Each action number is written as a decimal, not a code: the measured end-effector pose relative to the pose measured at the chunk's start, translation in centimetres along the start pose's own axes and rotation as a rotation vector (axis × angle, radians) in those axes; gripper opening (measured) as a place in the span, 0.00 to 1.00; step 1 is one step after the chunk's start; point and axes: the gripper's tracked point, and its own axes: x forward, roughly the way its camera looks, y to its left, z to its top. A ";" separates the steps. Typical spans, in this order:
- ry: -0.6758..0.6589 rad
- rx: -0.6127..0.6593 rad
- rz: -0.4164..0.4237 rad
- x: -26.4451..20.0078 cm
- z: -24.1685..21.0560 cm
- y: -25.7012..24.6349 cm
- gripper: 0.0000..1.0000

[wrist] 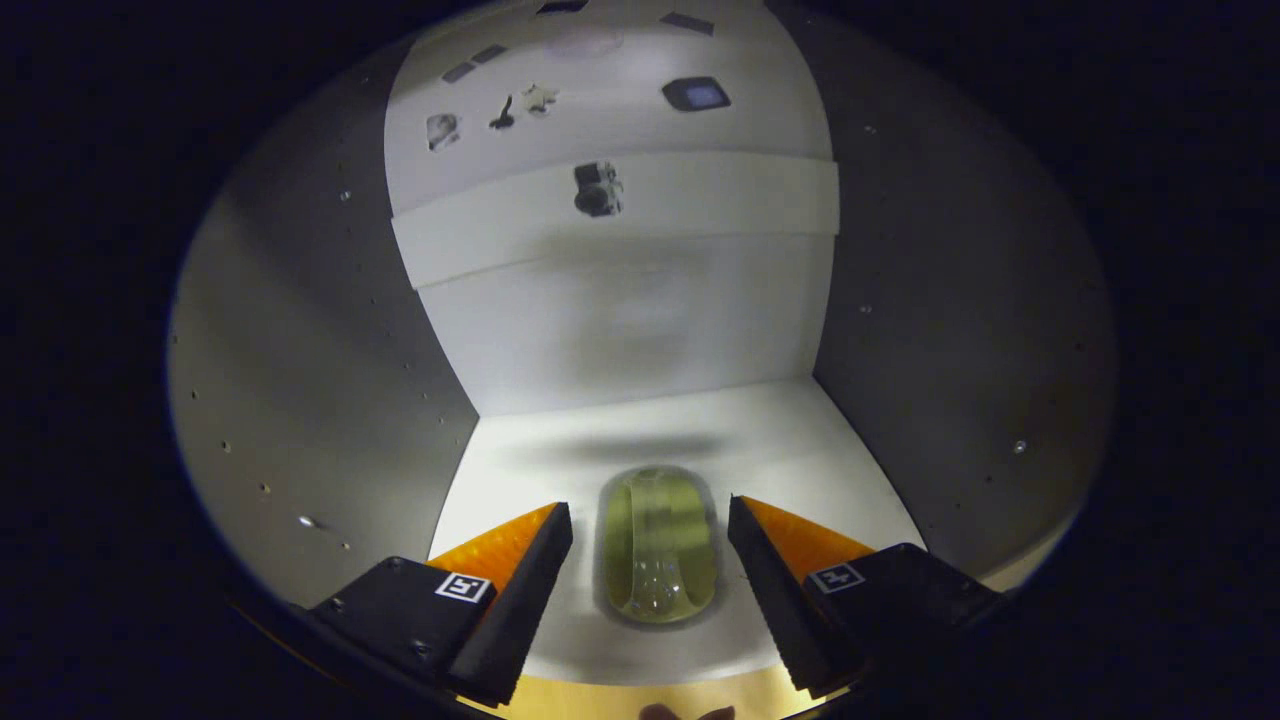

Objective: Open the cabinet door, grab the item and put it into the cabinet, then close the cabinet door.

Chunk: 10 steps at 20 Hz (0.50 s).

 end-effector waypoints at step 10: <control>-0.373 -0.008 0.039 -14.8 7.1 -0.4 0.98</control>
